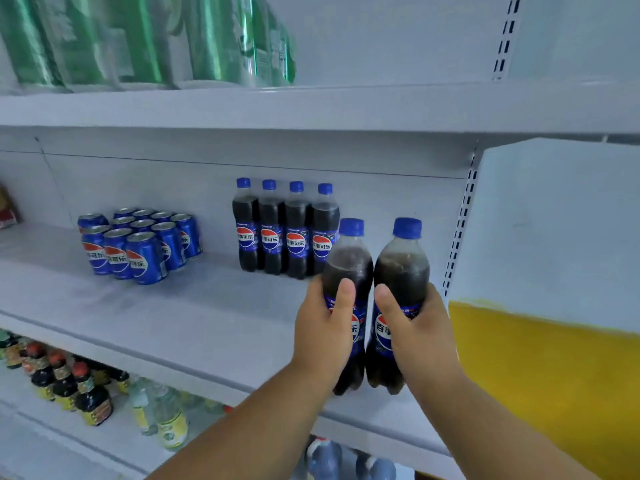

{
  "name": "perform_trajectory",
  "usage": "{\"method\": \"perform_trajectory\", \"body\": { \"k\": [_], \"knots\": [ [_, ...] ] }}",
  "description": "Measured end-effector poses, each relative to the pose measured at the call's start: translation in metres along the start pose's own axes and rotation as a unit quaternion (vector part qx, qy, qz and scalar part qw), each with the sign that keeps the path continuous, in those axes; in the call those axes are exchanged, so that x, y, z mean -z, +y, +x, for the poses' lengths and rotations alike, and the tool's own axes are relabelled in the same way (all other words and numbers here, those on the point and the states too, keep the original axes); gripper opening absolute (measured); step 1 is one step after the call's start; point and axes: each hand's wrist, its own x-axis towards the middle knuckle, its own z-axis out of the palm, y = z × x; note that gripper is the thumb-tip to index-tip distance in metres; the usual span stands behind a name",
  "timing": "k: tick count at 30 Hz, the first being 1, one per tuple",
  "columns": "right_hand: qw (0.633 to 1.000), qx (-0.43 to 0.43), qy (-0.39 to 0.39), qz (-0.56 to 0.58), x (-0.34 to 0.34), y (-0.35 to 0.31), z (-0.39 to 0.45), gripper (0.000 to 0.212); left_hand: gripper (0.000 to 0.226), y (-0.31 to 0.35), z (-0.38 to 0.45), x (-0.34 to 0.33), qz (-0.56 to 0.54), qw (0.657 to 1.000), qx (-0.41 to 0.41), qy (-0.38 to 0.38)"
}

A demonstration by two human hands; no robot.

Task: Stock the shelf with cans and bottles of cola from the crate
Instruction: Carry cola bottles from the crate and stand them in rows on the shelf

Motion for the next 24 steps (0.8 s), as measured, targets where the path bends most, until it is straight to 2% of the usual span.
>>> {"method": "perform_trajectory", "body": {
  "k": [3, 6, 12, 17, 20, 24],
  "knots": [
    [0.999, 0.008, 0.043, -0.014, -0.015, 0.015, 0.016, 0.038, 0.016, -0.019, 0.027, -0.002, -0.010, 1.000, -0.005, -0.020],
    [0.997, 0.012, 0.076, -0.023, -0.024, 0.028, 0.032, 0.024, 0.030, -0.034, 0.050, -0.006, -0.023, 0.999, -0.024, -0.032],
    [0.993, 0.024, 0.052, -0.099, -0.034, 0.036, 0.069, 0.027, 0.064, -0.052, 0.089, -0.014, -0.009, 0.997, -0.079, -0.025],
    [0.972, 0.026, 0.037, -0.231, -0.022, 0.040, 0.066, 0.043, 0.048, -0.058, 0.100, -0.001, 0.056, 0.992, -0.057, -0.100],
    [0.953, 0.022, 0.060, -0.297, -0.025, 0.056, 0.048, 0.056, 0.055, -0.062, 0.087, 0.019, 0.171, 0.980, -0.041, -0.098],
    [0.946, 0.038, 0.081, -0.311, -0.031, 0.068, 0.063, 0.055, 0.049, -0.068, 0.083, 0.024, 0.253, 0.960, -0.068, -0.094]
  ]
}}
